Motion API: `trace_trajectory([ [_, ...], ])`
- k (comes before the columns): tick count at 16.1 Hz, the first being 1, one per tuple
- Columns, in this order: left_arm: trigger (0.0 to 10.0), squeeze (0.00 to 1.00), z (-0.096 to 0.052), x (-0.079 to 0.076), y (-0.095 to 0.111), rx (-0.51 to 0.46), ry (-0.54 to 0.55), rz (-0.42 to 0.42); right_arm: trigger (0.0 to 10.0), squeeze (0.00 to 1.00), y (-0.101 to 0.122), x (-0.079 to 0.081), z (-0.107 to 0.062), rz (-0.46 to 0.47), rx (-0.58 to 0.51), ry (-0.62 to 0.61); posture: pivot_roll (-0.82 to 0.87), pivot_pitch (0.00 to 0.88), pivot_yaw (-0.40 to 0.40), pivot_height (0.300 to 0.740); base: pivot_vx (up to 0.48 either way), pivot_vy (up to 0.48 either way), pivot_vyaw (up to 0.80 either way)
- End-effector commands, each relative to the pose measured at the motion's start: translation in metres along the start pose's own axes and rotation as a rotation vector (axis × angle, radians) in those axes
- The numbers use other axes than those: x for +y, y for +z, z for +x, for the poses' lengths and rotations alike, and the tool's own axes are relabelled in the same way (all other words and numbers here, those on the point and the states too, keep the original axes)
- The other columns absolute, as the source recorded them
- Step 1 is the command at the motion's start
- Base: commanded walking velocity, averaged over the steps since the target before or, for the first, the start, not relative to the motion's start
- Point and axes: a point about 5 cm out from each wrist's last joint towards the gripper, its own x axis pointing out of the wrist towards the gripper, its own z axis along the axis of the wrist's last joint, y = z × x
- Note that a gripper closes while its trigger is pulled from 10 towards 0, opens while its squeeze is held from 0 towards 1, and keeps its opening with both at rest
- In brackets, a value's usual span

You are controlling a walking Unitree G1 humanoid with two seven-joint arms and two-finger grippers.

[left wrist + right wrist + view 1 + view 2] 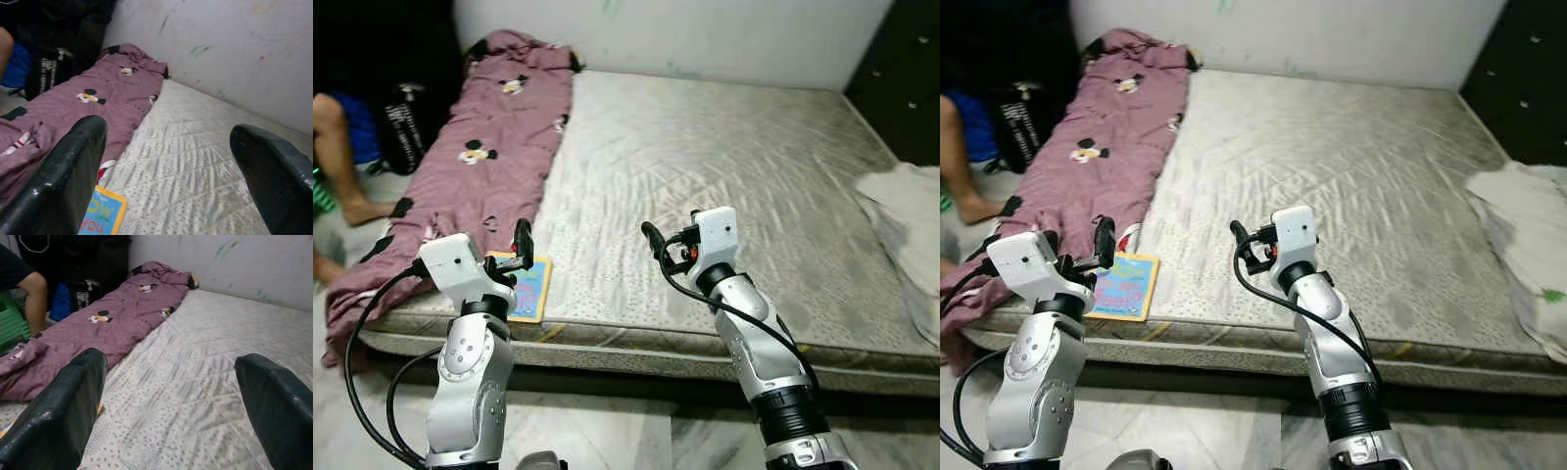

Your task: Clean up the room

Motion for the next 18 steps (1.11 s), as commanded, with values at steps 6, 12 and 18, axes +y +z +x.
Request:
trace_trajectory([
  [6,10.0,0.0,-0.001,-0.003,0.001,-0.002,-0.022,-0.006,10.0,0.0,0.004,-0.003,0.001,0.001,-0.022,-0.012,0.06,0.0,-0.056,0.74,0.289,0.0,0.0],
  [12,10.0,0.0,0.0,-0.003,0.0,0.004,-0.025,-0.001,10.0,0.0,0.003,-0.008,-0.001,-0.007,-0.02,-0.045,0.06,0.0,-0.05,0.74,0.32,0.0,0.0],
  [18,10.0,0.0,-0.001,-0.004,-0.002,0.011,-0.038,-0.002,10.0,0.0,0.0,-0.014,-0.002,-0.007,-0.006,-0.076,0.05,0.0,-0.045,0.74,0.369,0.0,-0.13],
])
